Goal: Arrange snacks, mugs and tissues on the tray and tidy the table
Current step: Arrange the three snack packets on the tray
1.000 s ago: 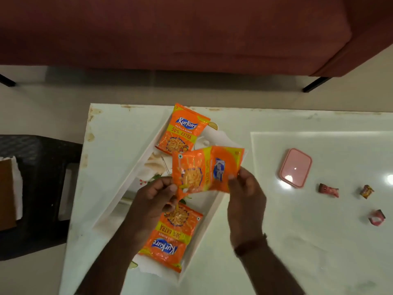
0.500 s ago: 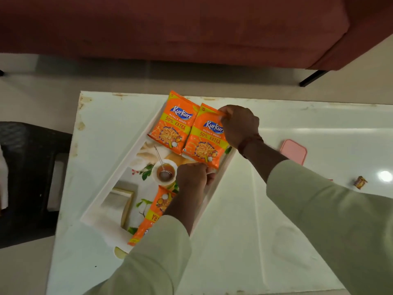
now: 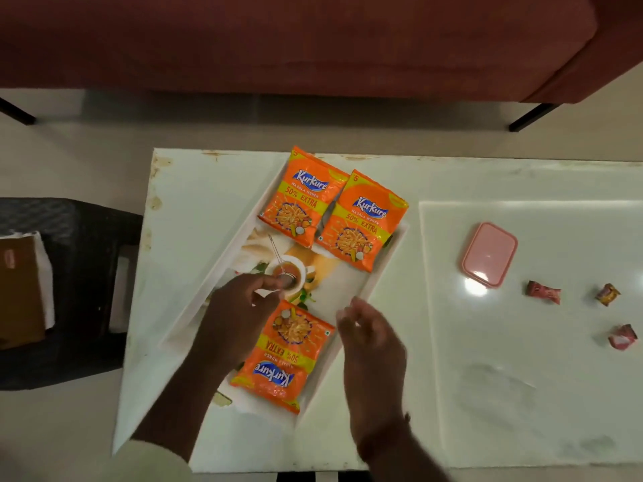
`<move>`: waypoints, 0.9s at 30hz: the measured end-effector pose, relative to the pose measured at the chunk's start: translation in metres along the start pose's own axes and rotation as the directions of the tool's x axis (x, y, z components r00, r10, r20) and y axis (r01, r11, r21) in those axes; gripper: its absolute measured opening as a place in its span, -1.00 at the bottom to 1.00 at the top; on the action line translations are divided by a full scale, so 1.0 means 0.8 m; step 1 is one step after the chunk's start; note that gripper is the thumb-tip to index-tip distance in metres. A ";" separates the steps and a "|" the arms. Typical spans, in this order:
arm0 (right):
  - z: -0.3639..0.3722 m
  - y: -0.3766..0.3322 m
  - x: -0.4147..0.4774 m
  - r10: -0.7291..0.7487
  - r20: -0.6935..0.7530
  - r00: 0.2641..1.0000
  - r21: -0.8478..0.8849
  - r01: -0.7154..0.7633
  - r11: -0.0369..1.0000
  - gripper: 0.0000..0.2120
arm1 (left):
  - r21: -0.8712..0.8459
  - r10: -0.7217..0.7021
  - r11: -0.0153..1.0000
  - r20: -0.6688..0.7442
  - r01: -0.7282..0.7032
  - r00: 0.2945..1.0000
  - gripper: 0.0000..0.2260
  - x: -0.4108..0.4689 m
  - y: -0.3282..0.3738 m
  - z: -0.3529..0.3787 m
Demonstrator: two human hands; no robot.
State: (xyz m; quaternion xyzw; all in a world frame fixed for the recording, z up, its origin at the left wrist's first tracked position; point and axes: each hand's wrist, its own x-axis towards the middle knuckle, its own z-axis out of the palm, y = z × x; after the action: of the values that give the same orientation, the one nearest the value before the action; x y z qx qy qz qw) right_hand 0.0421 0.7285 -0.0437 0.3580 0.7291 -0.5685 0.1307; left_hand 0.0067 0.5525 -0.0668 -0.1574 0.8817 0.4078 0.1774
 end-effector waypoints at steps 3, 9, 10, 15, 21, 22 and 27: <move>0.025 0.043 -0.056 0.341 0.044 0.939 0.074 -0.344 0.936 -0.75 | 0.097 0.000 0.995 0.088 -0.009 0.996 -0.84 0.002 -0.022 -0.004; 0.062 0.068 -0.108 0.748 0.090 0.658 0.262 -0.740 0.619 -0.71 | 0.225 0.112 0.959 0.254 -0.171 0.961 -0.79 0.025 -0.028 -0.004; 0.066 0.072 -0.111 0.763 0.117 0.636 0.284 -0.758 0.588 -0.67 | 0.238 0.111 0.954 0.277 -0.180 0.954 -0.79 0.030 -0.026 -0.004; 0.080 0.082 -0.120 0.808 0.202 0.554 0.377 -0.805 0.458 -0.63 | 0.308 0.105 0.921 0.389 -0.237 0.915 -0.80 0.045 -0.016 -0.004; 0.087 0.084 -0.116 0.802 0.262 0.537 0.499 -0.786 0.364 -0.67 | 0.315 0.084 0.921 0.415 -0.230 0.906 -0.79 0.054 -0.016 -0.004; 0.088 0.086 -0.113 0.797 0.271 0.540 0.526 -0.776 0.347 -0.66 | 0.307 0.076 0.926 0.420 -0.220 0.904 -0.80 0.054 -0.017 -0.003; 0.088 0.091 -0.105 0.767 0.184 0.615 0.567 -0.704 0.428 -0.76 | 0.206 0.017 0.971 0.443 -0.120 0.896 -0.89 0.055 -0.026 -0.007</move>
State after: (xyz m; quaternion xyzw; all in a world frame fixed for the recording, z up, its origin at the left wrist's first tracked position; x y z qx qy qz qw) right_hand 0.1356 0.6395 -0.0695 0.6892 0.2893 -0.6302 0.2100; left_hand -0.0242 0.5295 -0.0965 -0.0088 0.8650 0.3347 0.3737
